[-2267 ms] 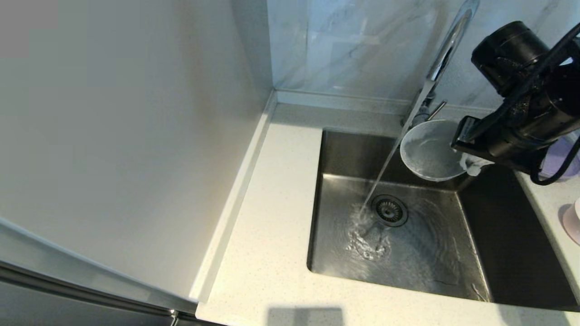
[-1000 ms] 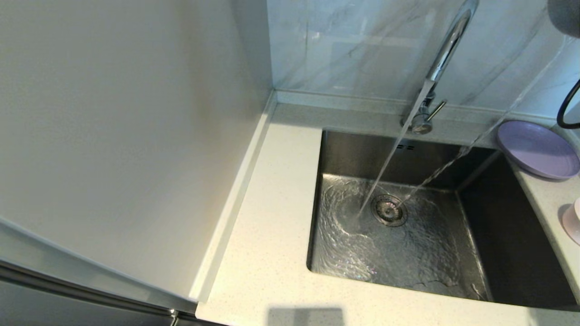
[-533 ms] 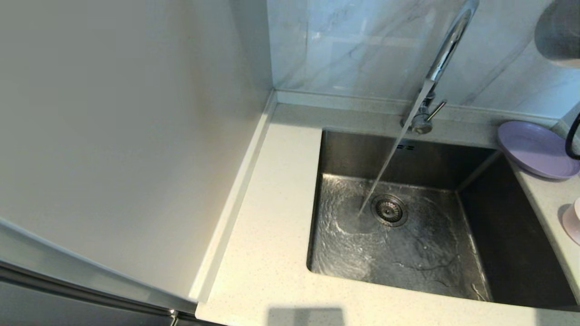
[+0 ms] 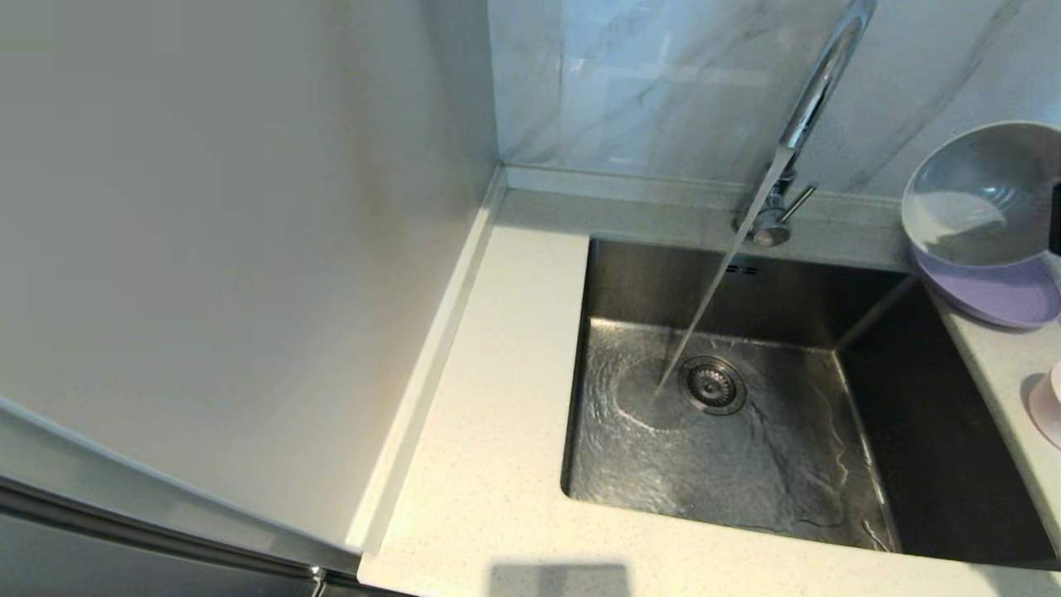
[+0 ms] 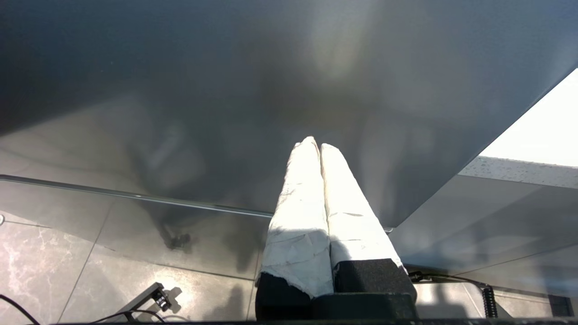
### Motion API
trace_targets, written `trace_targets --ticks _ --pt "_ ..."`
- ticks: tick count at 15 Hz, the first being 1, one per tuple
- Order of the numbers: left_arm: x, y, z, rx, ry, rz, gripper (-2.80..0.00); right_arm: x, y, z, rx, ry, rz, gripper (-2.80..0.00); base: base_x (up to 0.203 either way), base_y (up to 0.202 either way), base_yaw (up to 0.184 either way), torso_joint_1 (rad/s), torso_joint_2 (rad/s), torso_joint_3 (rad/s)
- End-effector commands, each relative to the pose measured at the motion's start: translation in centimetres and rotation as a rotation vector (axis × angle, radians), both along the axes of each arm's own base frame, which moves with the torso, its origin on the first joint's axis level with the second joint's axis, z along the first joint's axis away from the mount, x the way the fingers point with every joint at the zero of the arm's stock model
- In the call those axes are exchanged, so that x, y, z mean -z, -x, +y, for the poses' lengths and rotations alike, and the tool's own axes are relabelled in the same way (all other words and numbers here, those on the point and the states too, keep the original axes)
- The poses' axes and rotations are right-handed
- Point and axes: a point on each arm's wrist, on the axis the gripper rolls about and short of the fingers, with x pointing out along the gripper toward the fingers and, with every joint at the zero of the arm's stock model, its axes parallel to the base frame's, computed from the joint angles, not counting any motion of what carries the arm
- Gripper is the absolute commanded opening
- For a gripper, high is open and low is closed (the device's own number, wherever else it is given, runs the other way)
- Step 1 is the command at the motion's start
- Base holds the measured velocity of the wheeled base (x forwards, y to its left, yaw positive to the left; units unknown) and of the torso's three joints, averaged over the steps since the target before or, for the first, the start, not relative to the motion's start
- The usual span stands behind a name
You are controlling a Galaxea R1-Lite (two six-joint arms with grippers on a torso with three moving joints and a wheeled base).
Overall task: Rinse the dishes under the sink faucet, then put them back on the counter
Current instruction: Place the bowl on the table
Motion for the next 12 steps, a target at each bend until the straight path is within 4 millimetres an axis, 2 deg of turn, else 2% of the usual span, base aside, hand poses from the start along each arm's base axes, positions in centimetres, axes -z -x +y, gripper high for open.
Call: trace_targets --ticks 1,5,7,12 --pt "0.0 0.0 0.0 0.000 0.001 0.000 -2.80 1.0 0.6 0.5 -0.067 0.017 0.039 -2.80 0.000 0.000 0.000 0.000 0.00 0.000" --pt "0.0 0.0 0.0 0.000 0.001 0.000 -2.80 3.2 0.5 3.3 -0.210 0.099 0.076 -2.80 0.000 0.000 0.000 0.000 0.00 0.000" --pt "0.0 0.0 0.0 0.000 0.001 0.000 -2.80 3.9 -0.5 4.6 -0.258 0.135 0.071 -2.80 0.000 0.000 0.000 0.000 0.00 0.000" --pt "0.0 0.0 0.0 0.000 0.001 0.000 -2.80 5.1 -3.1 5.9 -0.276 0.144 0.084 -2.80 0.000 0.000 0.000 0.000 0.00 0.000"
